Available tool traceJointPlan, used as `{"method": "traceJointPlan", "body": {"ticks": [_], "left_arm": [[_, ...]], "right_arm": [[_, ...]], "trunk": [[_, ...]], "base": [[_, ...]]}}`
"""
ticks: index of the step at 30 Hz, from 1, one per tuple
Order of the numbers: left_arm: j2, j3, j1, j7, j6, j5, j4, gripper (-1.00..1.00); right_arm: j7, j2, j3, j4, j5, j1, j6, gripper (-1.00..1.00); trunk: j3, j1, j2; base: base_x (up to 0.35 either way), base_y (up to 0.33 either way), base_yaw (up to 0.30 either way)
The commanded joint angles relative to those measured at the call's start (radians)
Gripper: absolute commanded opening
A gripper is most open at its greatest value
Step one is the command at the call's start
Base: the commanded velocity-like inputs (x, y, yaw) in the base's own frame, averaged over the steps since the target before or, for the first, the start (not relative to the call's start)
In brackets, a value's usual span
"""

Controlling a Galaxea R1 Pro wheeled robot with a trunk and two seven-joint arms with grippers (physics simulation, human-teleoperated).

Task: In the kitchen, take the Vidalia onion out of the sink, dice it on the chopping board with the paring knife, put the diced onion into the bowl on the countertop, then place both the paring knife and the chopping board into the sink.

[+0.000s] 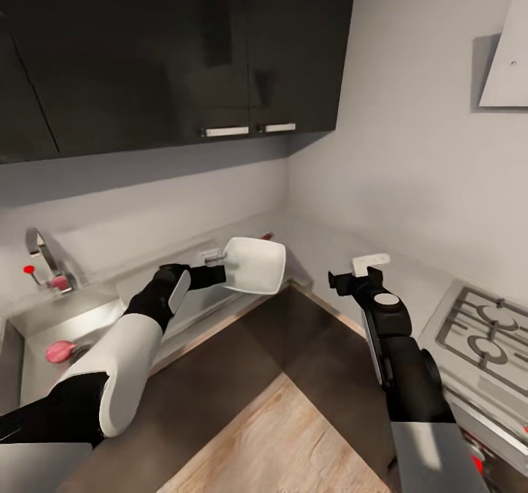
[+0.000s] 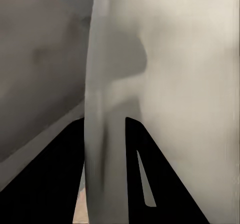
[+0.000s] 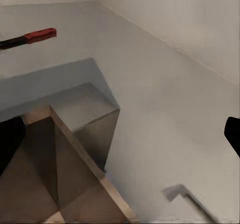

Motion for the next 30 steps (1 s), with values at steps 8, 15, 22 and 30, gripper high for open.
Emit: {"method": "traceJointPlan", "body": {"ticks": [8,15,22,30], "left_arm": [[-0.001,0.007,-0.001,-0.014,0.008,0.004,-0.001,-1.00],[-0.002,0.006,-0.001,-0.015,0.008,0.004,-0.001,-1.00],[-0.002,0.006,-0.001,-0.014,0.008,0.004,-0.001,-1.00],[-0.002,0.006,-0.001,-0.014,0.008,0.004,-0.001,-1.00]], "right_arm": [[0.010,0.001,-0.002,-0.001,0.010,-0.001,0.004,1.00],[0.010,0.001,-0.001,-0.002,0.010,-0.001,0.004,1.00],[0.010,0.001,-0.002,-0.002,0.010,-0.001,0.004,1.00],[0.010,0.001,-0.002,-0.002,0.010,-0.001,0.004,1.00]], "trunk": [[-0.002,0.000,-0.002],[-0.002,0.000,-0.002],[-0.002,0.000,-0.002],[-0.002,0.000,-0.002]], "base": [[-0.333,0.000,0.179],[-0.332,0.050,0.183],[-0.322,0.146,0.184],[-0.294,0.200,0.184]]}}
